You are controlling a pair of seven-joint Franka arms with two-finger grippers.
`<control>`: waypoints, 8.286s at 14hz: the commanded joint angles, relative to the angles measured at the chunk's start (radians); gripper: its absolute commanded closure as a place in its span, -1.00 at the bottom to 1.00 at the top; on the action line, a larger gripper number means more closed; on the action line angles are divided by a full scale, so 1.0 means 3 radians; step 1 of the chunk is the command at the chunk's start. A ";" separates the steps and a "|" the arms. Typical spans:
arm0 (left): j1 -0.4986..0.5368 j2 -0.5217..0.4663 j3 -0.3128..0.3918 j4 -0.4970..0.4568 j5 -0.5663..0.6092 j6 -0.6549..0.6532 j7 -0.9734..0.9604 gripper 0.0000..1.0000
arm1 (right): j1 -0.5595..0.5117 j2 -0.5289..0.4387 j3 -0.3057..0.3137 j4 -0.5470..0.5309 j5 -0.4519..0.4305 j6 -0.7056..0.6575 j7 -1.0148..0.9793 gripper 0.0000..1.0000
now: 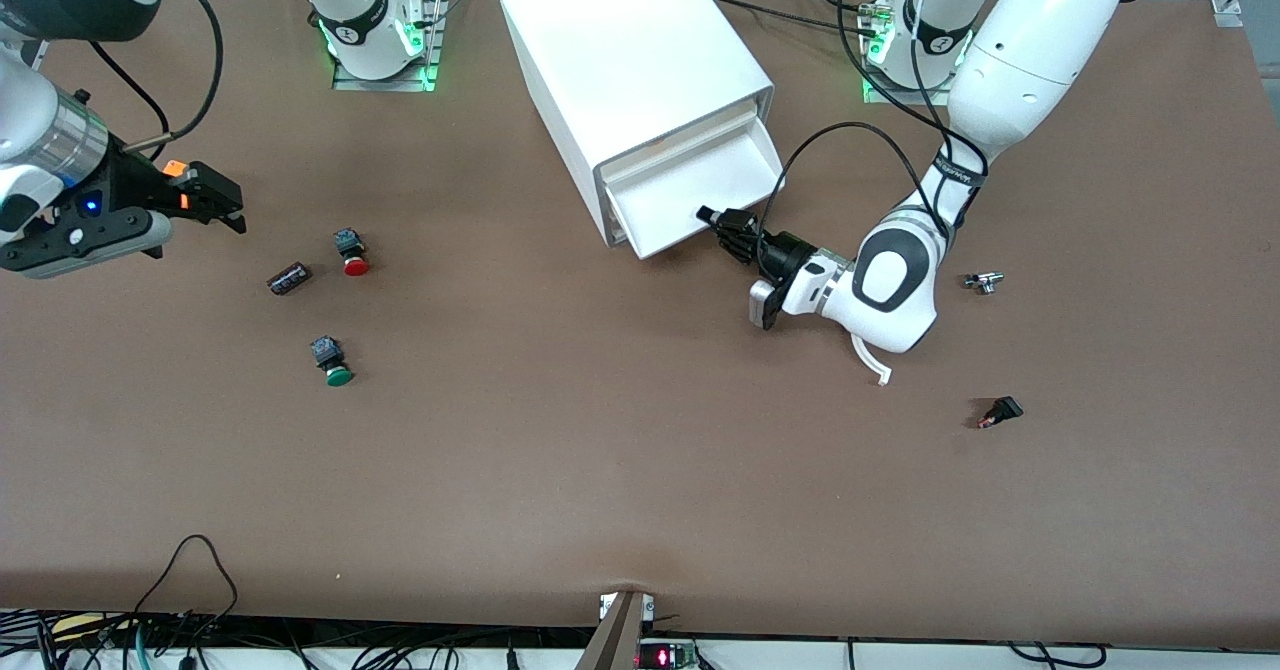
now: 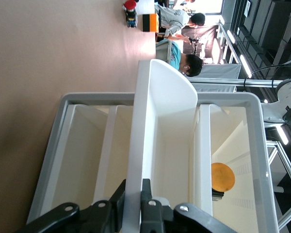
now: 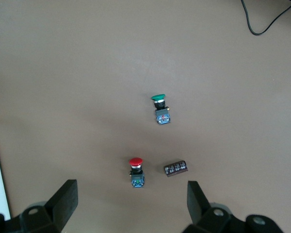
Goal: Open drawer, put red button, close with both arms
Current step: 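Pull the lowest drawer open with the left gripper while the right gripper reaches out, then grasp the red push button with the right gripper while the left gripper withdraws, then carry the red button with the right gripper over the open drawer, then release the red button into the drawer and push it shut with the right gripper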
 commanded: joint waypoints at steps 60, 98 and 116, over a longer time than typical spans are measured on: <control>0.0714 -0.0971 -0.0256 0.1769 0.4396 -0.0783 -0.2848 -1.00 | 0.0399 0.0632 0.0728 -0.0394 0.0199 0.0478 0.1323 1.00; 0.0847 -0.1329 -0.1073 0.0553 0.4110 0.0238 -0.5291 -1.00 | 0.2297 0.2003 0.0682 0.1141 -0.0097 0.0712 0.4301 -1.00; 0.0183 -0.0910 -0.1432 -0.0378 0.4606 0.2003 -0.7449 -1.00 | 0.0396 0.1175 0.0554 0.1582 0.0127 -0.0684 0.1454 -1.00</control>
